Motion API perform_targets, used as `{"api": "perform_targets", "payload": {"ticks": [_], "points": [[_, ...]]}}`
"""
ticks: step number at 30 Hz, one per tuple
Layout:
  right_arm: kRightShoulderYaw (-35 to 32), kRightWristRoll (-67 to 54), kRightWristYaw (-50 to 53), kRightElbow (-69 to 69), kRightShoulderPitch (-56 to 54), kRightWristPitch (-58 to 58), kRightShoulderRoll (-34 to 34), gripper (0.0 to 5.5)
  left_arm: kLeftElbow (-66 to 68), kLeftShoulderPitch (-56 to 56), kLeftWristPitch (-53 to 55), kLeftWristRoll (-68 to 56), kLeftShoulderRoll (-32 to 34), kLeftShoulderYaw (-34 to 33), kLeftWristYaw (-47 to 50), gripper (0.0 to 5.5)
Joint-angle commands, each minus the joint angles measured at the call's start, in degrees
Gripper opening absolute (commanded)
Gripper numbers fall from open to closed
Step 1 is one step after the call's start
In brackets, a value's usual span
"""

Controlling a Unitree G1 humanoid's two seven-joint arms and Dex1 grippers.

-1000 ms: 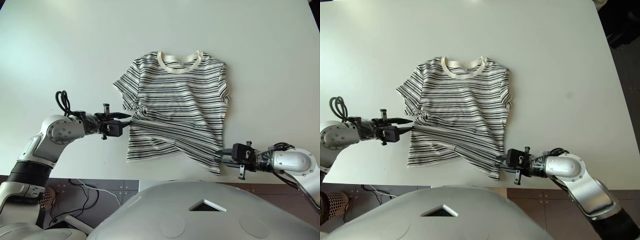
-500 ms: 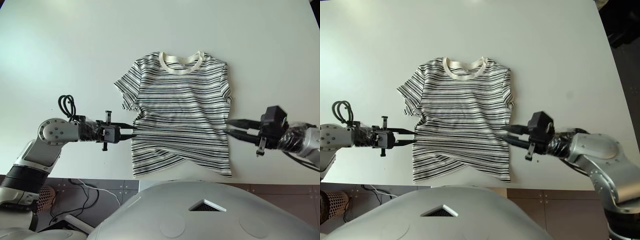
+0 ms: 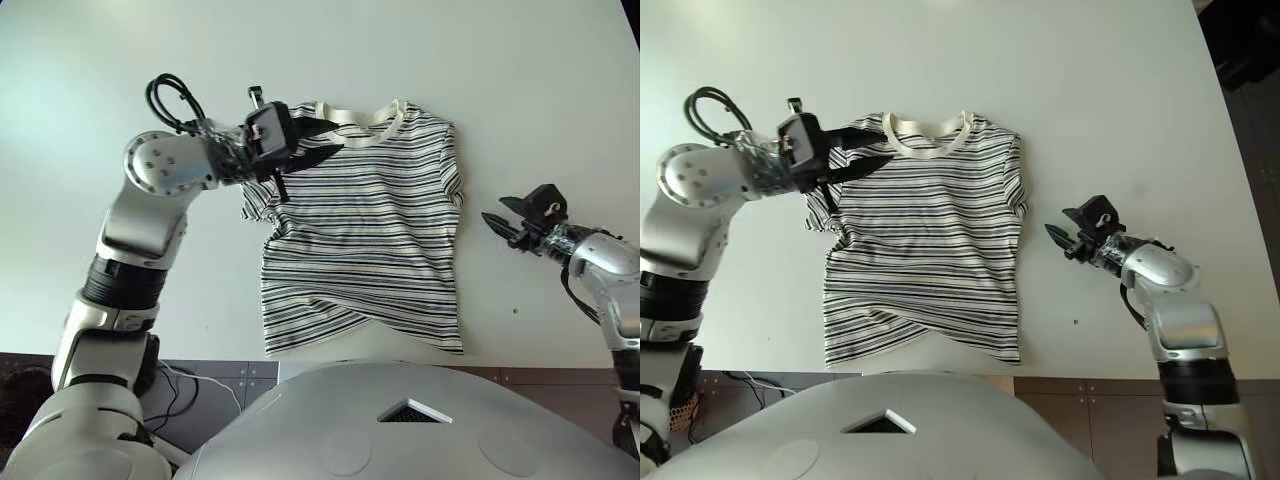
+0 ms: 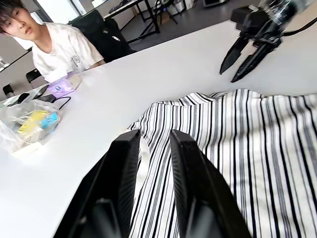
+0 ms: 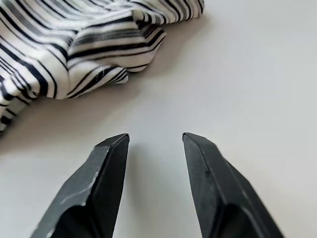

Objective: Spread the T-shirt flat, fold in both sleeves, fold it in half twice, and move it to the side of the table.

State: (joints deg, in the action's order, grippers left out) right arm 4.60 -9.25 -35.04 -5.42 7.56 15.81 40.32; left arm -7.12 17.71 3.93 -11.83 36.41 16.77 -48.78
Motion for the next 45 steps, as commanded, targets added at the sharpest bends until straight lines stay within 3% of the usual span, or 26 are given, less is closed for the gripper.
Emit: {"api": "perform_targets", "payload": {"ticks": [1,3,8,23,28,32,40,45], "points": [[5.06,6.69,0.42,4.37,-3.12,-6.85,-2.25,2.76,1.17,-0.22,-3.84,10.76,-4.26,6.15,4.33,1.11],[7.27,9.70,0.23,7.64,-3.95,-10.72,-2.94,3.10,1.63,-1.01,-4.84,16.07,-6.22,9.38,6.42,1.11],[8.64,11.64,0.78,12.65,-5.14,-16.48,-5.56,3.10,1.44,-5.68,-8.60,24.14,-6.33,13.94,7.72,1.11],[5.45,18.80,21.69,38.87,-16.56,-34.67,-15.83,3.10,2.05,-10.15,-15.41,26.28,-2.64,14.88,1.88,1.11],[0.95,15.62,23.46,34.90,-16.96,-37.04,-15.80,3.10,3.97,-11.59,-17.40,27.75,-0.79,14.16,1.81,1.11],[1.41,10.40,17.10,24.78,-14.43,-33.63,-17.25,3.10,5.15,-12.51,-18.62,27.74,0.30,13.21,2.06,1.11],[-0.88,18.66,11.13,15.50,-3.89,-33.65,-2.92,3.10,6.61,-13.33,-19.56,29.12,0.30,12.04,3.48,1.11],[4.13,21.03,6.42,21.13,-5.80,-36.00,-3.30,3.10,9.96,-13.71,-22.42,31.09,2.37,11.96,3.74,1.11]]}}
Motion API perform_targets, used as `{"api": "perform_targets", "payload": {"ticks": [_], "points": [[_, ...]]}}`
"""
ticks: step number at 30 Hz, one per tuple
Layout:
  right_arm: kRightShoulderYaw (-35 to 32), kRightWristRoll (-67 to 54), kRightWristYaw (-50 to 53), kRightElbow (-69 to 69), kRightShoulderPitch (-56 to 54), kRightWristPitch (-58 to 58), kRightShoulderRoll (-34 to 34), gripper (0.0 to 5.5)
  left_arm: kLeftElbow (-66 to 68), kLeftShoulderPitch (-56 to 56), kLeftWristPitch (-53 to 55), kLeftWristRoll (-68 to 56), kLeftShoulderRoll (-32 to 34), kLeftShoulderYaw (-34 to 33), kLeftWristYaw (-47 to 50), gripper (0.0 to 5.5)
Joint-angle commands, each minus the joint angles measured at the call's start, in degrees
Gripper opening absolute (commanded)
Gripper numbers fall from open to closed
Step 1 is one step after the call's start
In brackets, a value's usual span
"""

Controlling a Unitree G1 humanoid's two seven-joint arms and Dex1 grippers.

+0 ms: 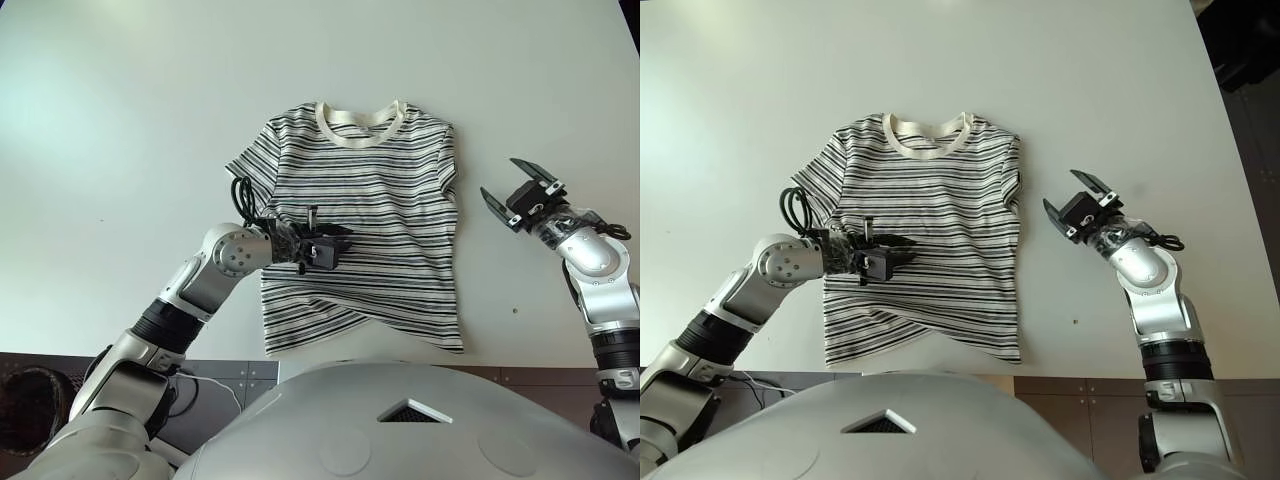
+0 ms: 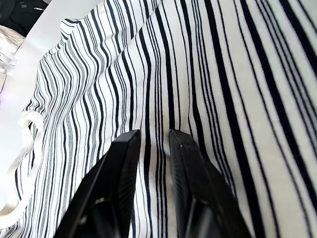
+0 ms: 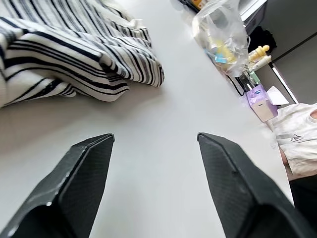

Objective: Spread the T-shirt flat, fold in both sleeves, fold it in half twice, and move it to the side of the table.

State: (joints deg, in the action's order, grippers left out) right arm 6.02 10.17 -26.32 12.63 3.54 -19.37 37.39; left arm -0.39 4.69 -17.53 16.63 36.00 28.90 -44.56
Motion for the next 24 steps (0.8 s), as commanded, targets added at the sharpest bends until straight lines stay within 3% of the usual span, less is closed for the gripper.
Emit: {"api": "perform_targets", "payload": {"ticks": [1,2,7,16,24], "points": [[3.77,2.22,-2.67,5.59,-3.22,-1.14,-1.16,3.10,4.25,-0.55,-1.86,2.92,3.28,-0.21,-0.39,1.11],[4.67,2.60,-2.94,8.93,-5.42,-1.53,-2.13,3.10,5.07,-0.43,-2.60,3.11,3.60,-0.30,-0.30,1.11],[7.37,2.43,-4.86,20.75,-13.48,-3.83,-5.21,2.08,6.80,0.44,-4.21,3.16,3.35,-0.12,-0.51,1.11],[9.49,2.12,-8.18,26.76,-16.80,-6.37,-6.62,0.12,6.13,1.16,-3.58,2.44,2.92,-0.21,-1.46,1.11],[7.53,2.16,-8.54,26.93,-18.51,-4.88,-2.50,0.12,5.40,-0.34,-2.08,2.70,2.97,-0.62,-0.65,1.11]]}}
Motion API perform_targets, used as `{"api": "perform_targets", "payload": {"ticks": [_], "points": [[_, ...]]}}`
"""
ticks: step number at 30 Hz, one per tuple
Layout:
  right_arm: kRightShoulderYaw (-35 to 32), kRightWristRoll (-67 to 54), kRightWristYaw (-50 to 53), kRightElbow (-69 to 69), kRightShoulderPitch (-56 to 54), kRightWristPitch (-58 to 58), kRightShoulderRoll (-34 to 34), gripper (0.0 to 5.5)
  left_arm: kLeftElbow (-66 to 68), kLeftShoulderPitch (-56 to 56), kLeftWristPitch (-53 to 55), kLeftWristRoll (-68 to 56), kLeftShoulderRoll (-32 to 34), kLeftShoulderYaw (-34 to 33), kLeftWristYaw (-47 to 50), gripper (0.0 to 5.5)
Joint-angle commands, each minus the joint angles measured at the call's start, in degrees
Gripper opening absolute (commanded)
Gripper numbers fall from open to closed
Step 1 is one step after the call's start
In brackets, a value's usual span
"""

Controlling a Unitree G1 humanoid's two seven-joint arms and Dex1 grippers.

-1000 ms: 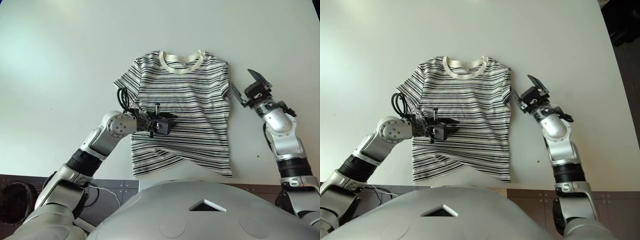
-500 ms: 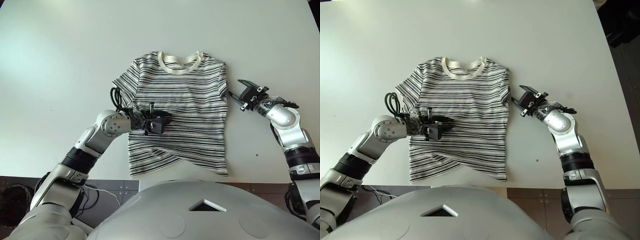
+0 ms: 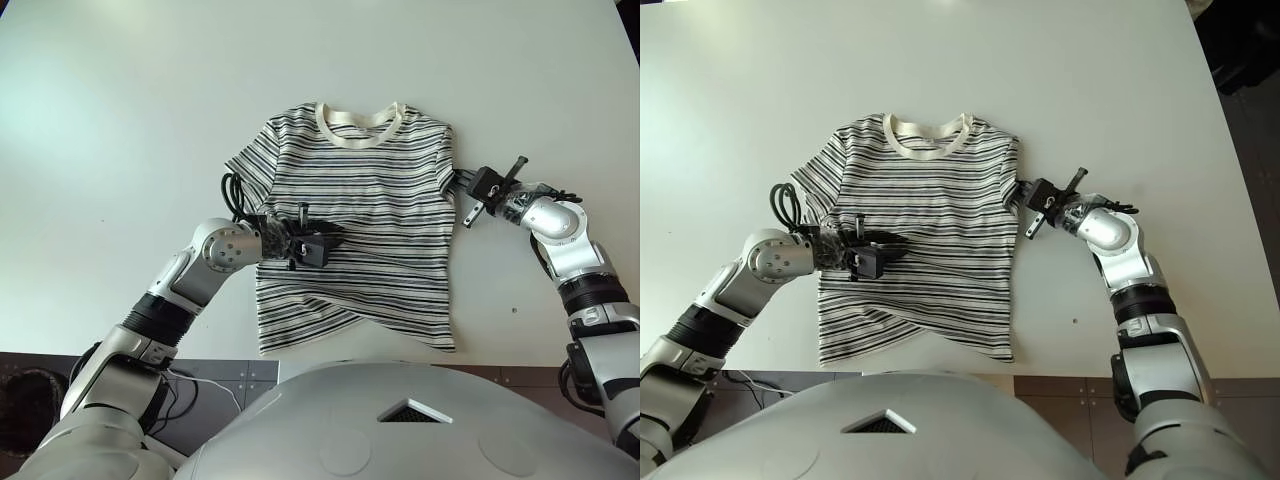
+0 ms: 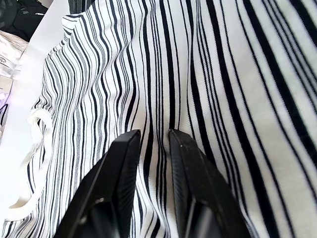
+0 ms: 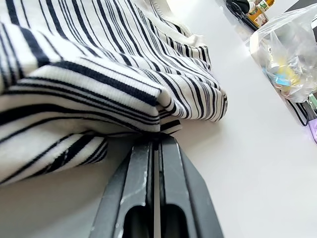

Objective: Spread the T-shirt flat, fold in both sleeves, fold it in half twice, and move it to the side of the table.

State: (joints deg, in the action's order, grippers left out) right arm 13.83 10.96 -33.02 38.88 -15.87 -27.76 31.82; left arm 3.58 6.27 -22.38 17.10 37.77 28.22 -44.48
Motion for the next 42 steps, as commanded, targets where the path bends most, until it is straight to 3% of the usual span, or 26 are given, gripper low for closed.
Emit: {"api": "perform_targets", "payload": {"ticks": [1,6,12,15,19,23,28,34,42], "points": [[-0.69,1.44,-2.22,-0.56,0.78,4.02,4.21,0.12,1.35,-2.21,3.08,2.37,1.25,0.01,-0.58,1.11],[-1.92,3.43,-4.07,-12.74,1.91,10.39,9.71,0.12,0.69,-3.11,4.51,2.76,1.17,-0.27,-0.39,1.11],[0.25,7.60,-2.60,-23.14,3.27,19.68,6.35,0.12,0.37,-3.05,4.96,2.83,0.82,0.11,-0.55,1.11],[-2.11,5.78,-3.20,-28.11,9.64,23.01,7.96,0.12,0.59,-3.78,4.55,2.63,1.78,-0.37,-0.47,1.11],[-7.30,1.49,-4.83,-37.01,18.28,24.57,10.99,0.84,2.87,-6.41,1.55,3.72,5.80,-1.89,0.58,1.11],[-5.35,-1.95,-7.88,-41.76,21.84,25.44,8.98,1.60,6.61,-6.66,-3.35,4.60,9.13,-1.89,0.98,1.11],[0.67,0.83,-4.80,-36.44,19.63,24.02,2.40,1.65,7.15,-5.35,-4.95,3.11,8.41,-1.28,-0.22,1.11],[1.60,7.71,10.61,-25.32,15.91,18.78,-3.20,1.65,7.42,-4.50,-5.58,2.80,8.41,-0.77,-1.05,1.11],[1.40,7.14,18.27,-19.73,15.83,15.99,-8.10,2.98,8.25,-3.82,-6.65,2.29,9.04,-0.97,-1.75,1.11]]}}
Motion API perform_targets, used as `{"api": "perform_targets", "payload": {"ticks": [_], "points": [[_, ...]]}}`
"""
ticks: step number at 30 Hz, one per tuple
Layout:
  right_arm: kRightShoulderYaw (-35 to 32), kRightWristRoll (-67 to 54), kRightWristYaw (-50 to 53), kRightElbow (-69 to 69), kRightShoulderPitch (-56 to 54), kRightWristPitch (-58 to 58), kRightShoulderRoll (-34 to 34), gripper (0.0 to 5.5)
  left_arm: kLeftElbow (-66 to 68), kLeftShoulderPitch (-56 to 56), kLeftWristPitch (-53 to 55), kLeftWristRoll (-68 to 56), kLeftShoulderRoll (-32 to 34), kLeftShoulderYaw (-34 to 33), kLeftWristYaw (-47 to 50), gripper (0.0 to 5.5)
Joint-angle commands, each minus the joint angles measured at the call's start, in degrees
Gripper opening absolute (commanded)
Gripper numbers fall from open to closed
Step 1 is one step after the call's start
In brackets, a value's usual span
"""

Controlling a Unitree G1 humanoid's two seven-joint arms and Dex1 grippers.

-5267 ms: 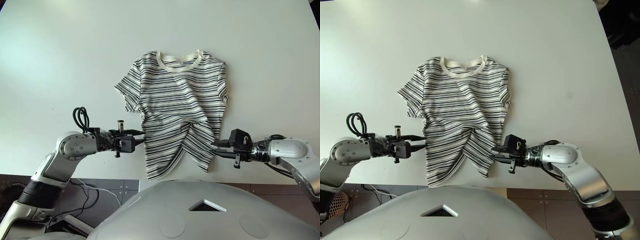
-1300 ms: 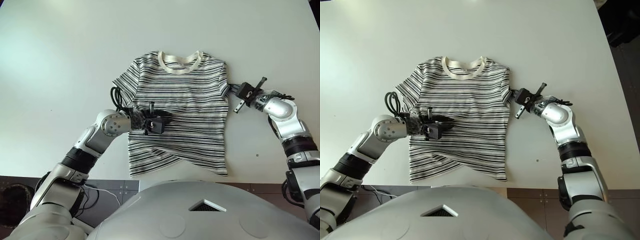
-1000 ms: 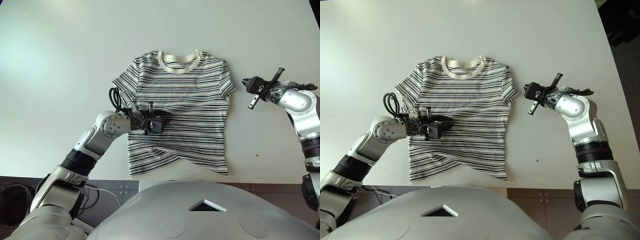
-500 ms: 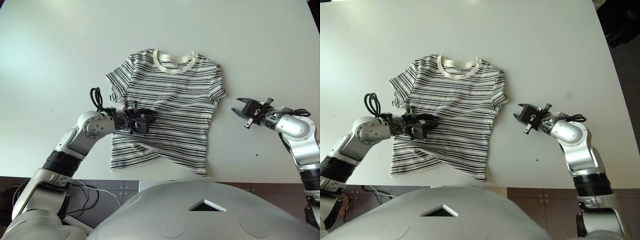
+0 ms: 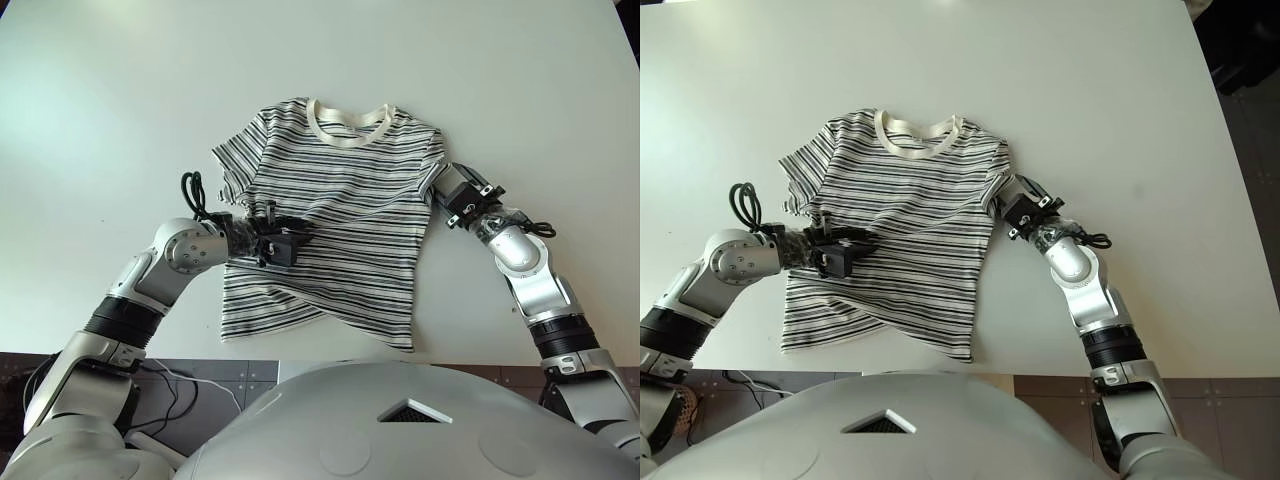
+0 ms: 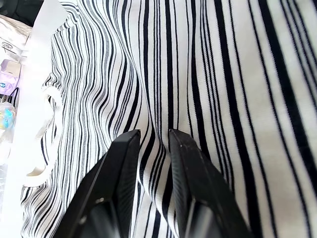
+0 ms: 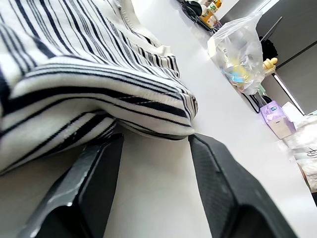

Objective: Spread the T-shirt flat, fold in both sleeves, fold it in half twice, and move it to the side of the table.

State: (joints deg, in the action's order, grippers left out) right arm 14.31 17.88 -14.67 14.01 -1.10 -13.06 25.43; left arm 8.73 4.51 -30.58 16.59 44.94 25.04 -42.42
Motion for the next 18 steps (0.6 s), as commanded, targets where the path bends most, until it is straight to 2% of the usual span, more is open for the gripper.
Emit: {"api": "perform_targets", "payload": {"ticks": [1,11,16,18], "points": [[0.40,-0.34,0.69,6.81,0.26,0.78,-2.31,3.13,3.16,-1.96,1.43,2.77,1.90,2.23,-3.95,1.11],[2.41,2.38,5.51,26.51,-12.49,-10.93,-3.66,4.76,4.46,-0.46,0.34,2.86,1.96,2.31,-5.41,1.11],[2.76,3.24,7.76,31.89,-16.09,-17.28,-3.67,5.44,4.99,0.11,-0.20,2.77,2.04,2.40,-6.05,1.11],[2.38,4.48,10.47,33.05,-17.59,-19.07,-2.74,5.44,5.24,0.25,-0.45,2.76,2.07,2.36,-6.23,1.11]]}}
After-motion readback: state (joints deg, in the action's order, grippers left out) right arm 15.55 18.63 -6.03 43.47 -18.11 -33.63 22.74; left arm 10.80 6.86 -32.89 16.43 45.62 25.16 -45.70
